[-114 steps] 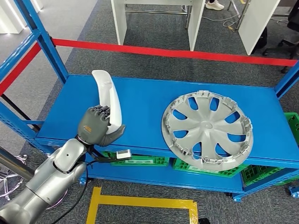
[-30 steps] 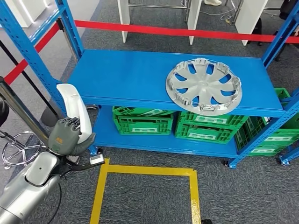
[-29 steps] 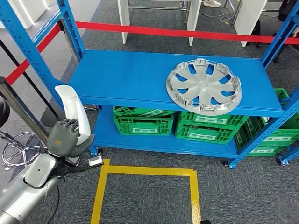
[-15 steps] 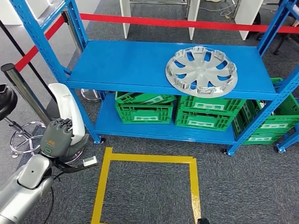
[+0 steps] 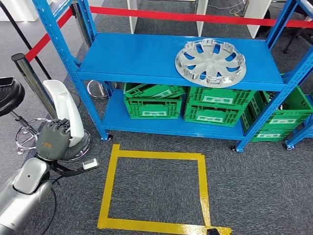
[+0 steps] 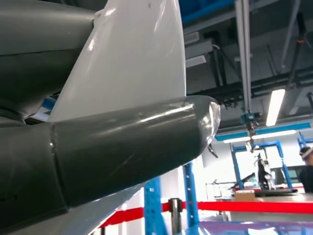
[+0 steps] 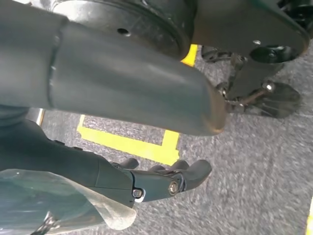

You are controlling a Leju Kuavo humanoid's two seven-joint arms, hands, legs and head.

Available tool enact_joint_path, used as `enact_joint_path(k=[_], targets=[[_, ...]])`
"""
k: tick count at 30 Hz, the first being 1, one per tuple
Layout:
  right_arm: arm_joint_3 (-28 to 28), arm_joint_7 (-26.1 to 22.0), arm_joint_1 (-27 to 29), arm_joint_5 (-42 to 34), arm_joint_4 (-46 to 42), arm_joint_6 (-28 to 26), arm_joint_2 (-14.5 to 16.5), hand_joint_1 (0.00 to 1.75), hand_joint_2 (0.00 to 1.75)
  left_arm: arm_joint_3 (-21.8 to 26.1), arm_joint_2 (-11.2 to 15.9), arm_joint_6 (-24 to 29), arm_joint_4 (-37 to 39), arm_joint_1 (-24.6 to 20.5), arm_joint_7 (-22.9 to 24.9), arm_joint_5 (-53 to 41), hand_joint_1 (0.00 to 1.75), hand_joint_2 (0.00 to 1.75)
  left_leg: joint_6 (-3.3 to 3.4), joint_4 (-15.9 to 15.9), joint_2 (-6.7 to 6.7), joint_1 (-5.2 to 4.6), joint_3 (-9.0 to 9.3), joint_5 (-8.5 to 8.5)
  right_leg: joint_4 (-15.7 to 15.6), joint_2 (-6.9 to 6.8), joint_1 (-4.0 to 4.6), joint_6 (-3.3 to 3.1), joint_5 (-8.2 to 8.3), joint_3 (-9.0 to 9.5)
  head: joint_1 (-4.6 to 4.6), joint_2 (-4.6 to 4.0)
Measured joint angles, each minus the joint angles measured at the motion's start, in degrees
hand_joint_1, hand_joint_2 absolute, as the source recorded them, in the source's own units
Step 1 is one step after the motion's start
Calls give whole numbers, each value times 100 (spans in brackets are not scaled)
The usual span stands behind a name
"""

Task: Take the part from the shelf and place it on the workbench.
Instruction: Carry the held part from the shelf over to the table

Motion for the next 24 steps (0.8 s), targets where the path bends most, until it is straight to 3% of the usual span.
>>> enact_joint_path(k=[1,2,4,5,6,7,8,10,12,13,15,16,17,18,20,21,22,23,24], targets=[[-3,-1,9,-1,2,-2,3,0,0,2,-2,-1,0,-14,-1,-1,175,0,60,-7,10,-3,-67,64,54,9,-12,30,-90,-55,4,0],[-5,-3,20,-2,4,-9,3,0,0,2,-5,-2,0,-28,-3,-2,175,0,114,-20,20,0,-144,139,198,20,-19,50,-293,-138,12,1],[-8,-11,24,-4,6,-21,3,0,0,2,-16,-4,0,-52,-5,-3,175,0,177,-20,29,-8,-319,287,811,32,-26,66,-891,-329,37,1],[-9,-15,22,-7,6,-28,4,0,0,2,-22,-6,0,-58,-6,-3,175,0,187,-17,31,-17,-416,364,1187,34,-26,70,-1103,-404,43,1],[-10,-18,17,-11,6,-32,5,0,0,1,-31,-8,0,-62,-7,-3,175,0,188,-12,33,-26,-514,439,1486,34,-26,69,-1171,-420,44,0],[-10,-19,13,-15,6,-38,7,0,0,1,-39,-10,1,-66,-7,-3,175,0,185,-7,35,-35,-612,513,1637,34,-26,63,-1096,-370,44,0],[-10,-20,11,-19,6,-44,7,0,0,0,-46,-11,1,-70,-8,-2,175,0,176,-2,36,-40,-706,583,1586,34,-23,51,-921,-221,43,0],[-11,-24,4,-21,5,-54,7,0,0,1,-57,-15,2,-77,-9,1,175,0,142,14,35,-48,-866,717,936,35,-14,15,-667,365,45,1],[-12,-37,-13,-22,4,-58,7,0,0,3,-65,-15,2,-99,-11,4,175,0,96,37,35,-59,-964,847,46,40,1,-15,-756,1011,42,1],[-13,-44,-19,-23,4,-61,7,0,0,3,-69,-16,2,-117,-14,5,175,0,70,33,39,-58,-989,915,-211,47,12,-24,-824,1162,40,1],[-16,-55,-22,-28,5,-66,10,0,0,2,-80,-19,3,-150,-21,9,175,0,9,6,38,-42,-1027,1022,-322,45,18,-58,-789,1145,39,0],[-21,-58,-20,-32,6,-72,14,0,0,1,-85,-22,4,-164,-26,12,175,0,-26,36,34,-33,-1057,954,-326,38,17,-95,-725,1094,37,0],[-28,-60,-18,-35,7,-74,17,0,0,1,-87,-26,6,-178,-31,15,175,0,-59,155,28,-25,-1102,784,-333,25,13,-141,-658,1053,29,0],[-34,-63,-16,-38,8,-76,21,0,0,-1,-90,-29,11,-195,-35,20,175,0,-86,402,23,-14,-1169,507,-330,13,10,-182,-585,994,20,0],[-44,-75,-13,-42,8,-74,24,0,0,-7,-104,-33,22,-226,-42,35,175,0,-123,1158,22,0,-1302,-55,-287,7,31,-228,-455,810,3,0],[-48,-81,-13,-44,8,-74,25,0,0,-14,-115,-34,29,-234,-45,45,175,0,-133,1501,22,3,-1338,-193,-257,6,40,-234,-397,703,1,0],[-53,-87,-13,-47,8,-75,25,0,0,-24,-125,-34,38,-241,-49,58,175,0,-134,1698,22,3,-1314,-195,-222,5,47,-238,-344,595,2,0],[-61,-91,-13,-50,8,-79,25,0,0,-34,-135,-34,49,-251,-53,73,175,0,-124,1691,22,3,-1204,-87,-184,5,53,-236,-297,487,1,0],[-73,-95,-12,-52,8,-83,25,0,0,-42,-145,-33,59,-269,-58,95,175,0,-102,1477,20,1,-1001,69,-145,7,59,-230,-256,390,1,0]])
